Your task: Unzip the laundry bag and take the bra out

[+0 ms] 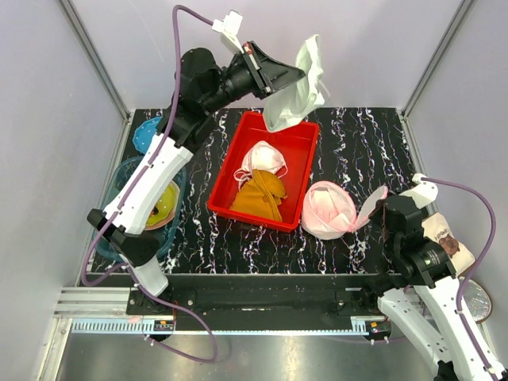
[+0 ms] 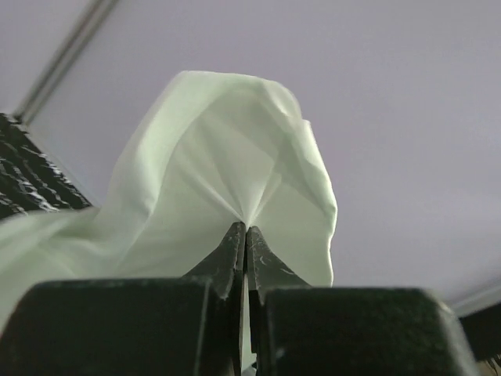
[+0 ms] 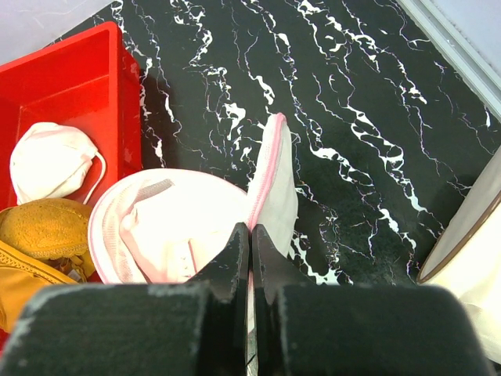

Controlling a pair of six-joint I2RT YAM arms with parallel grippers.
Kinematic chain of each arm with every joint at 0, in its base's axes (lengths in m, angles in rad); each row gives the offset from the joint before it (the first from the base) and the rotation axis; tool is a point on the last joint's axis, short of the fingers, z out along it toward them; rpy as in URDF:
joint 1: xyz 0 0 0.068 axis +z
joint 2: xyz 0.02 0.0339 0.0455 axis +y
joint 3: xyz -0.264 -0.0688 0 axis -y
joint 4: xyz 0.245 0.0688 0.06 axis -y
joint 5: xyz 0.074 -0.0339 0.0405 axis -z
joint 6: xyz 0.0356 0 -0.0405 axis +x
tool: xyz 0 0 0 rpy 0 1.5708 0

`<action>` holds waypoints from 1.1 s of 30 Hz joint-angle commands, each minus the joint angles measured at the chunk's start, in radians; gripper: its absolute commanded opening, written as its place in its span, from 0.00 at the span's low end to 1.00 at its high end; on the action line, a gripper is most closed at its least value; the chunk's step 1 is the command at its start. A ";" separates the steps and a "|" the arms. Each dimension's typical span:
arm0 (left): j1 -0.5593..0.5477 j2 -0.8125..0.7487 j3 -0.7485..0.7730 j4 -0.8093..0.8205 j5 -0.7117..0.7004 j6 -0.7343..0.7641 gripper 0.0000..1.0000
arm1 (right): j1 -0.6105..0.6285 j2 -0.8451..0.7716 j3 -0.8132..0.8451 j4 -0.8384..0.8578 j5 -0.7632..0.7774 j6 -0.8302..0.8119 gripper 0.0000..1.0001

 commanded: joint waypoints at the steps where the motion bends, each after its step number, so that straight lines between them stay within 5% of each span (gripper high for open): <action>1: 0.075 -0.023 -0.056 0.001 -0.043 0.000 0.00 | 0.004 0.007 0.044 0.013 0.036 -0.016 0.00; 11: 0.134 0.070 -0.497 0.041 -0.206 0.046 0.04 | 0.004 0.013 0.127 0.013 0.037 -0.045 0.00; 14: 0.131 0.150 -0.399 -0.186 -0.248 0.046 0.66 | 0.004 0.013 0.130 0.011 0.027 -0.041 0.00; 17: 0.095 0.143 -0.366 -0.246 -0.299 0.095 0.90 | 0.004 0.019 0.133 0.013 0.018 -0.036 0.00; 20: 0.071 0.070 -0.362 -0.263 -0.382 0.141 0.99 | 0.004 0.036 0.132 0.022 0.024 -0.045 0.00; 26: -0.045 0.027 -0.326 -0.260 -0.344 0.261 0.91 | 0.004 0.059 0.112 0.065 0.004 -0.054 0.00; 30: -0.130 0.125 -0.264 -0.194 -0.084 0.255 0.81 | 0.004 0.078 0.103 0.088 -0.010 -0.054 0.00; 33: -0.199 0.251 -0.179 -0.216 -0.034 0.273 0.79 | 0.004 0.076 0.103 0.088 -0.019 -0.051 0.00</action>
